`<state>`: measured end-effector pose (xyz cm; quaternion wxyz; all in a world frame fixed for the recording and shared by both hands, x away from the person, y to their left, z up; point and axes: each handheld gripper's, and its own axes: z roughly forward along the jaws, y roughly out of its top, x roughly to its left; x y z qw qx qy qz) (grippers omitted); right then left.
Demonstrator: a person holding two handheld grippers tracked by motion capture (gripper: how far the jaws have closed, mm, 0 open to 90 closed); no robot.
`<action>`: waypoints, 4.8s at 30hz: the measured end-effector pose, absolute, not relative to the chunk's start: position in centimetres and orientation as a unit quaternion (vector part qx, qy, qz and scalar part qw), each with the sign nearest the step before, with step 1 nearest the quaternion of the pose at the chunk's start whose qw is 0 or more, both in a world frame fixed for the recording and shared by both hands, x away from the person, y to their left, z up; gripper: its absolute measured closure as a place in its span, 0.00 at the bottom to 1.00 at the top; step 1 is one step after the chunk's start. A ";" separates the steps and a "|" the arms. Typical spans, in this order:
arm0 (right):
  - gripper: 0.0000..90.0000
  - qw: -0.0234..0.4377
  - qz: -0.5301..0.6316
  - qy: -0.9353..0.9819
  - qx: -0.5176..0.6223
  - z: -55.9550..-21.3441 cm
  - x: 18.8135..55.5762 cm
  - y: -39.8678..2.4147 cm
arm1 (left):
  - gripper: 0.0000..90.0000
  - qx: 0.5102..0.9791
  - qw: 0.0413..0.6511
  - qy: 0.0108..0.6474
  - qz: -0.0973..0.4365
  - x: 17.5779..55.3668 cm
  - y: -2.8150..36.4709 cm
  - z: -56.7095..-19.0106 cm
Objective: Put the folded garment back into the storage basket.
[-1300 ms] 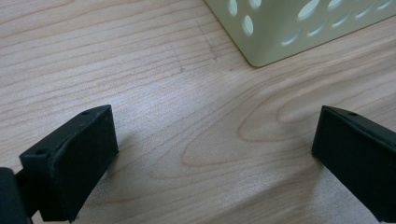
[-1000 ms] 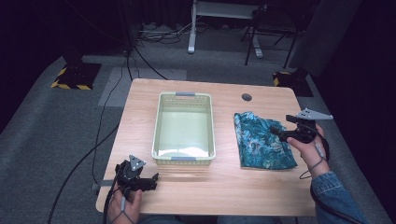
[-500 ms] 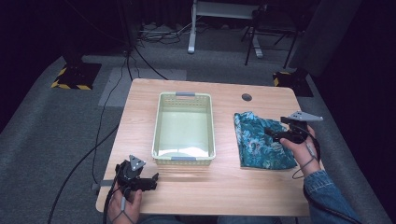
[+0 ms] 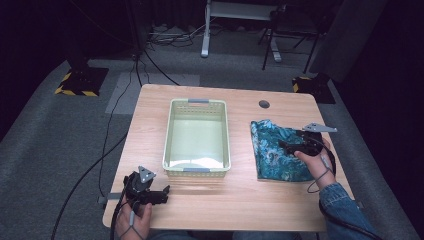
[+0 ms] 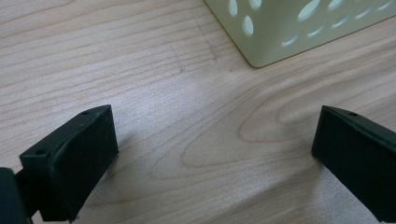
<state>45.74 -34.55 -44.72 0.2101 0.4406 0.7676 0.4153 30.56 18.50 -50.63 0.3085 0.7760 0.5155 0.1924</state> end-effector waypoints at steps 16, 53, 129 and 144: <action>0.04 0.195 0.390 0.776 0.455 -47.1 46.2 -34.1 | 0.00 0.776 0.308 0.515 0.192 30.6 18.5 -50.6; 0.06 0.183 0.321 0.809 0.458 -49.9 46.5 -33.1 | 0.00 0.776 0.308 0.515 0.192 30.6 18.5 -50.6; 0.93 0.250 0.405 0.732 0.487 -42.2 44.7 -32.9 | 0.00 0.775 0.309 0.516 0.193 30.6 18.5 -50.6; 0.93 0.260 0.422 0.725 0.479 -39.3 44.9 -32.3 | 0.00 0.775 0.309 0.516 0.194 30.6 18.5 -50.6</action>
